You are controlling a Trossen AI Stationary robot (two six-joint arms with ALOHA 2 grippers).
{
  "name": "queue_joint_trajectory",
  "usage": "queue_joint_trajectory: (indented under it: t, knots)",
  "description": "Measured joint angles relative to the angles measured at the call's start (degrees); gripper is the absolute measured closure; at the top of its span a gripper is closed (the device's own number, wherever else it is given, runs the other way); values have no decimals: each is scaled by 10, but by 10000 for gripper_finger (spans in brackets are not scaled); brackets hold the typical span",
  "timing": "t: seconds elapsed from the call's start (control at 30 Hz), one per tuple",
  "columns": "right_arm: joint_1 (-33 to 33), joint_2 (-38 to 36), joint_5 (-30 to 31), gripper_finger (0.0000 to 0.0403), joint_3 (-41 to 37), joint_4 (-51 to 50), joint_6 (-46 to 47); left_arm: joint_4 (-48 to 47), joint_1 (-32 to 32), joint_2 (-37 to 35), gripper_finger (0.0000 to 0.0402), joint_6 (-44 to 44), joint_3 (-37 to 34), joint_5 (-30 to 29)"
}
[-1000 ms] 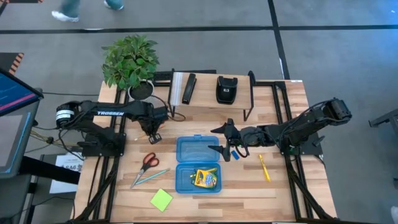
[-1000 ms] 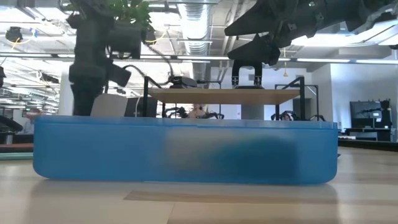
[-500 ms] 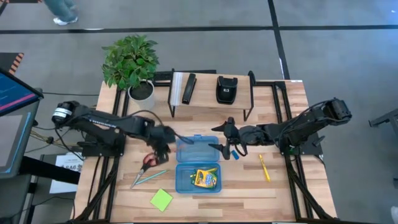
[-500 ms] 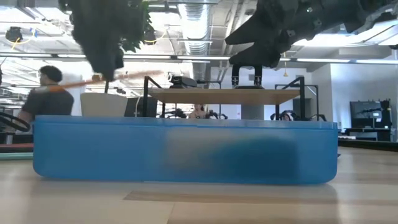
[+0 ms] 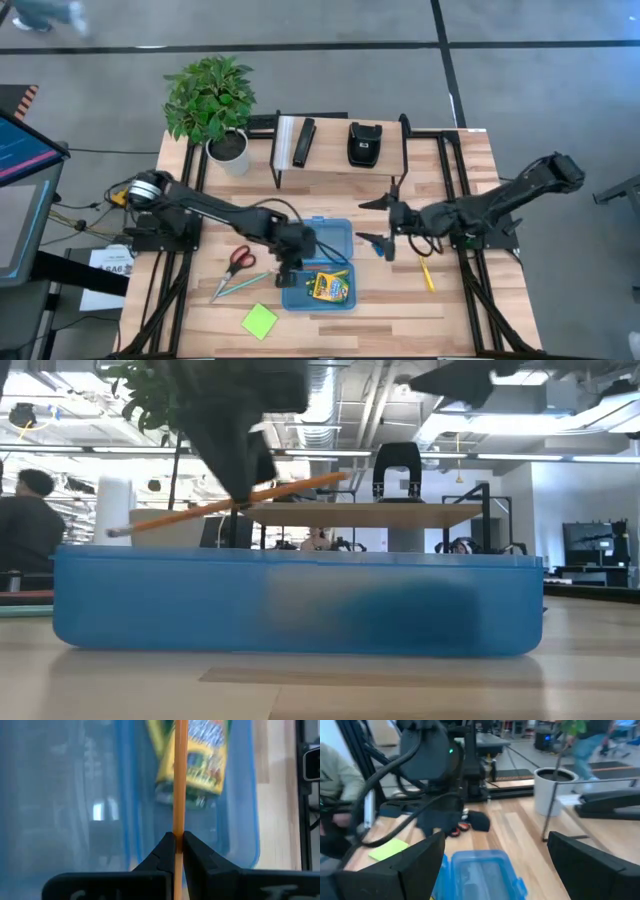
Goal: Pack school essentials
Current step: Put the orange pencil into the blue supply box
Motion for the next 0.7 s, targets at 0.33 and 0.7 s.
queue_joint_trajectory:
  t: [0.33, 0.7]
  knots:
    - [73, -29, 125, 30, 0, -38, -10, -54, 7, 116, 401, 73, 139, 10]
    - [73, -29, 125, 30, 0, -39, -13, -68, 24, 140, 381, 38, 157, 3]
